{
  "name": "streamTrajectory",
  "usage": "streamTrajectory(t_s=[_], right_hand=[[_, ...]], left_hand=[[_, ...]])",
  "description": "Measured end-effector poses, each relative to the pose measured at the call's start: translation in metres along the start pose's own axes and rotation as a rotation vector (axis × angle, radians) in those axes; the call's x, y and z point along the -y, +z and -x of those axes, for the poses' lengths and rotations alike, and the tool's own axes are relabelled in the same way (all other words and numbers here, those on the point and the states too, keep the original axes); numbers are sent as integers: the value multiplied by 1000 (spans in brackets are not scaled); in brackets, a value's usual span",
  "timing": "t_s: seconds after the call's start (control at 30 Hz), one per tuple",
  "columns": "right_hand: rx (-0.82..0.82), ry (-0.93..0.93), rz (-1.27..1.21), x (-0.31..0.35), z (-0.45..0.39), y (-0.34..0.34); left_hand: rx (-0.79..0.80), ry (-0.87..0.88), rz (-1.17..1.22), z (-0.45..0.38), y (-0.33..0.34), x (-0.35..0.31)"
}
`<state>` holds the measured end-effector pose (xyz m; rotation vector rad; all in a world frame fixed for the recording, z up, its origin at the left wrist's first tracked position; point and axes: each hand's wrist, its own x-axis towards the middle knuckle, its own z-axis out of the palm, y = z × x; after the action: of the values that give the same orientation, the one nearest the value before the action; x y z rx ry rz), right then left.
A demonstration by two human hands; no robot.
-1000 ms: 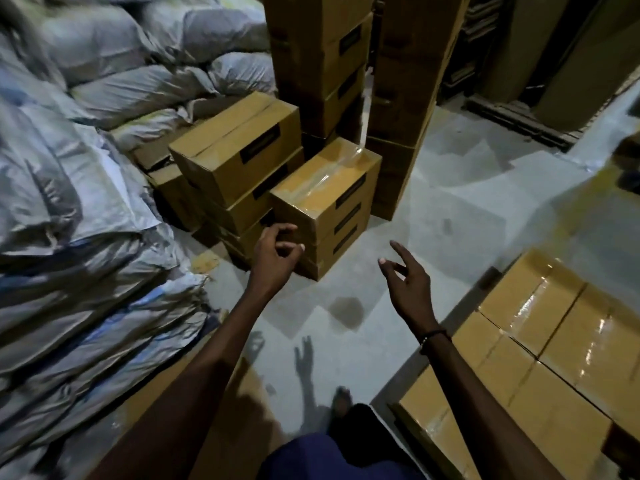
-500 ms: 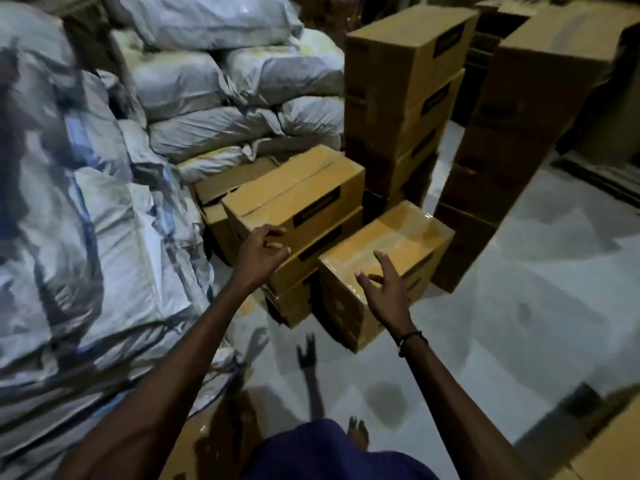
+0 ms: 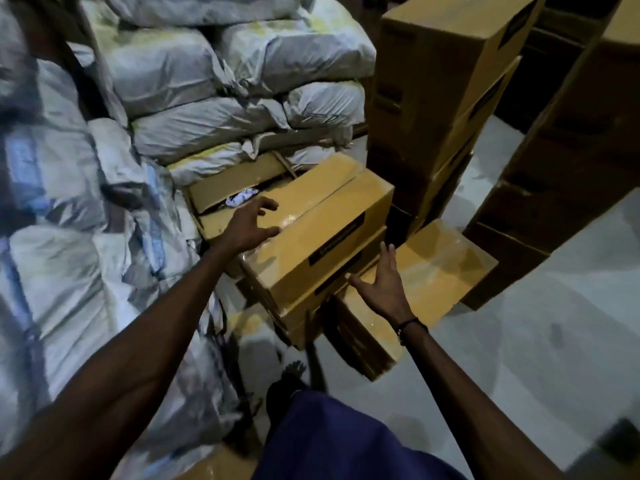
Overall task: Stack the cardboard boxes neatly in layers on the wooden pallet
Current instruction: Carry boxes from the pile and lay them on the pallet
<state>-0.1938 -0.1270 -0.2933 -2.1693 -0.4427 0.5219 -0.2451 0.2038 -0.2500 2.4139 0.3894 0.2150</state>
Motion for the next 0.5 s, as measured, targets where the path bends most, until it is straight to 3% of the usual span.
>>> streamTrajectory(t_s=[0.27, 0.4, 0.5], right_hand=[[-26, 167, 127, 37, -138, 64], [23, 236, 163, 49, -184, 91], [-19, 310, 159, 45, -208, 114]], left_hand=[[633, 247, -339, -194, 0, 101], [846, 341, -448, -258, 15, 124], [908, 364, -524, -289, 33, 144]])
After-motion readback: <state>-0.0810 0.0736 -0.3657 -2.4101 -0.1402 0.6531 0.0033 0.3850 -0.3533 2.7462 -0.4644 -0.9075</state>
